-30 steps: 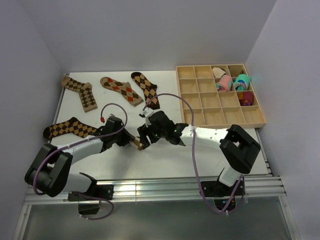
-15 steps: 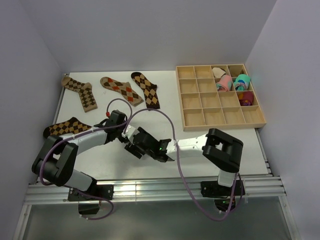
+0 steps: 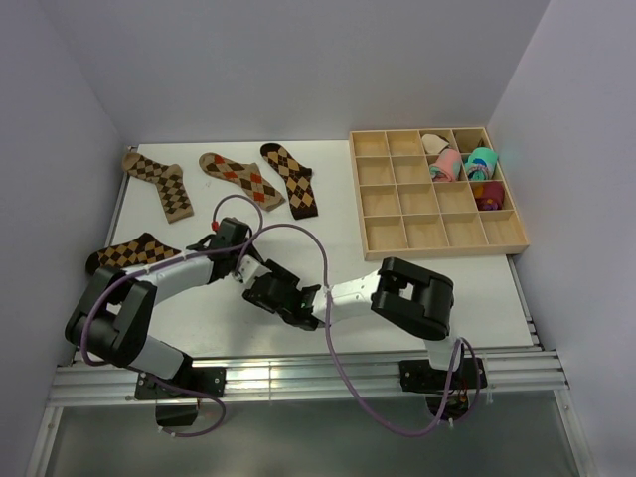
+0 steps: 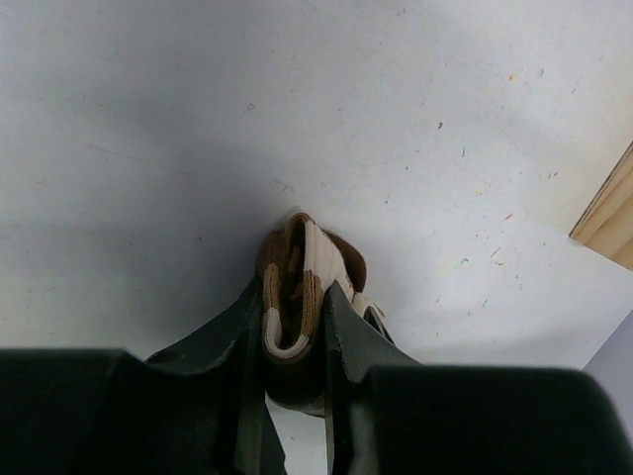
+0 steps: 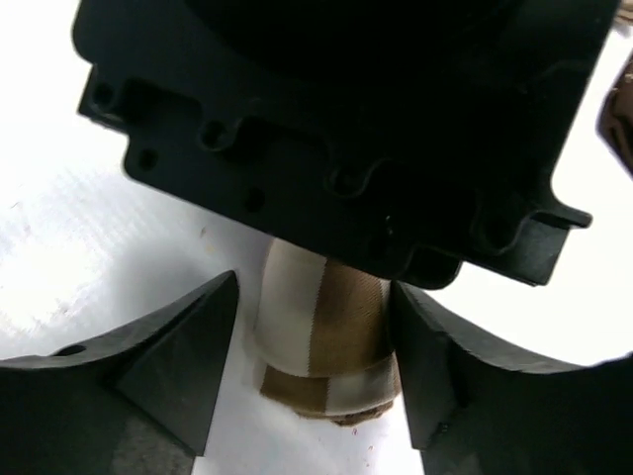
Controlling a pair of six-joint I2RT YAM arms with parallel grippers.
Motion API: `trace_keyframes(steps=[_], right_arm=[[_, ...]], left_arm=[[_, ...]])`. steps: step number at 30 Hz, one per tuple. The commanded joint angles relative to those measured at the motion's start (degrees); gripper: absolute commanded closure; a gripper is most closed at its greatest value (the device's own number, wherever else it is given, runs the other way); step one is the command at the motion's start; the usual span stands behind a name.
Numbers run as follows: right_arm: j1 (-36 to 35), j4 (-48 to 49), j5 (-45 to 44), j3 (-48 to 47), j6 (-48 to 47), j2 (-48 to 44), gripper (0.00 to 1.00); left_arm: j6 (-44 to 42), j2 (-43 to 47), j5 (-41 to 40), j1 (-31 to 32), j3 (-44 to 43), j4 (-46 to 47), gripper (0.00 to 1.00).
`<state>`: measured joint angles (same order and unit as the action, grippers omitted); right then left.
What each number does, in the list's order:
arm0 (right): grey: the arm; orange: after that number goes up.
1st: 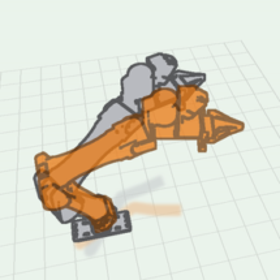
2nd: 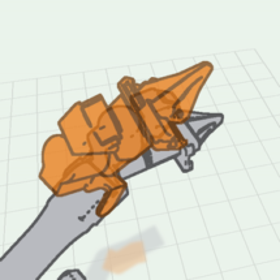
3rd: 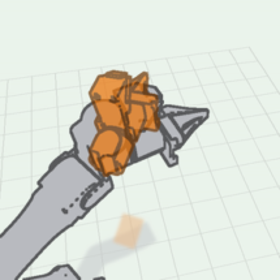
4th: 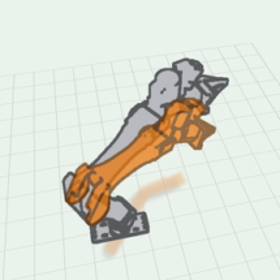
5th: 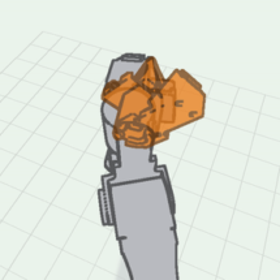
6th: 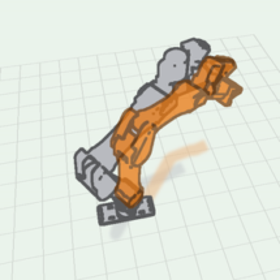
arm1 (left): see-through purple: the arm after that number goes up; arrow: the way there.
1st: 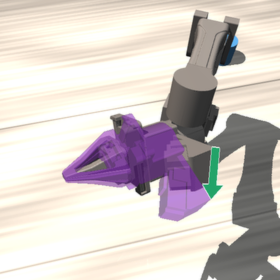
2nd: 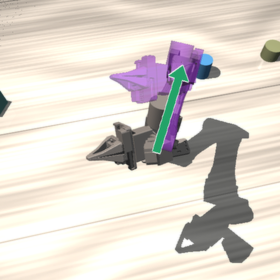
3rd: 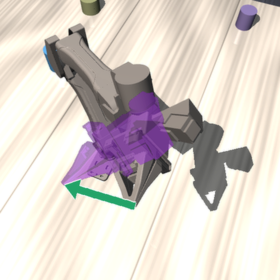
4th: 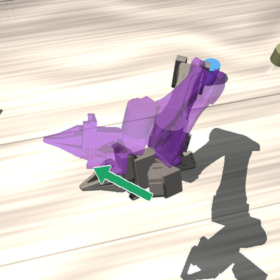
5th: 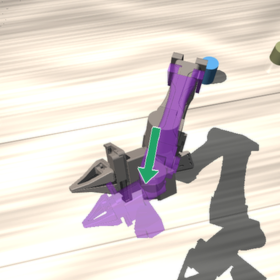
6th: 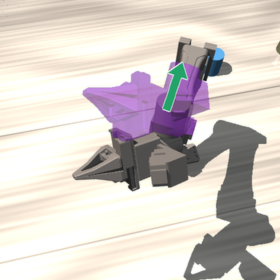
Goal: Roll the socks
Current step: Pick up the sock at the center of the board.
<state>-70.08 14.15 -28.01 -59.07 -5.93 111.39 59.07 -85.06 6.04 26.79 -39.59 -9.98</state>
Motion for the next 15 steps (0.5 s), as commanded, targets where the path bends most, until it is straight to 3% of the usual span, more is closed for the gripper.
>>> trace_keyframes(steps=[1,5,6,9,11,15], right_arm=[[-0.1,-2.0,-0.1,-0.7,1.4,4.4,0.32],[0.3,-4.2,-0.2,-0.1,2.2,5.8,0.55],[0.4,-4.6,-0.1,0.4,2.4,5.7,0.67],[0.8,-6.2,1.7,1.0,3.0,4.7,0.91],[1.4,-7.1,3.3,1.7,3.6,3.7,0.99],[2.0,-9.4,5.6,3.3,5.1,1.7,1.00]], left_arm=[[-3.1,-2.0,1.4,0.5,-0.1,-4.8,0.92],[-5.0,-2.7,2.9,0.3,-1.4,-6.3,0.91],[-5.4,-2.7,3.4,0.0,-1.9,-6.5,0.91],[-6.7,-2.7,5.1,-0.7,-2.6,-7.3,0.90],[-7.7,-2.3,5.7,-2.0,-3.1,-8.2,0.86],[-9.6,0.4,5.7,-4.9,-6.8,-11.5,0.75]])
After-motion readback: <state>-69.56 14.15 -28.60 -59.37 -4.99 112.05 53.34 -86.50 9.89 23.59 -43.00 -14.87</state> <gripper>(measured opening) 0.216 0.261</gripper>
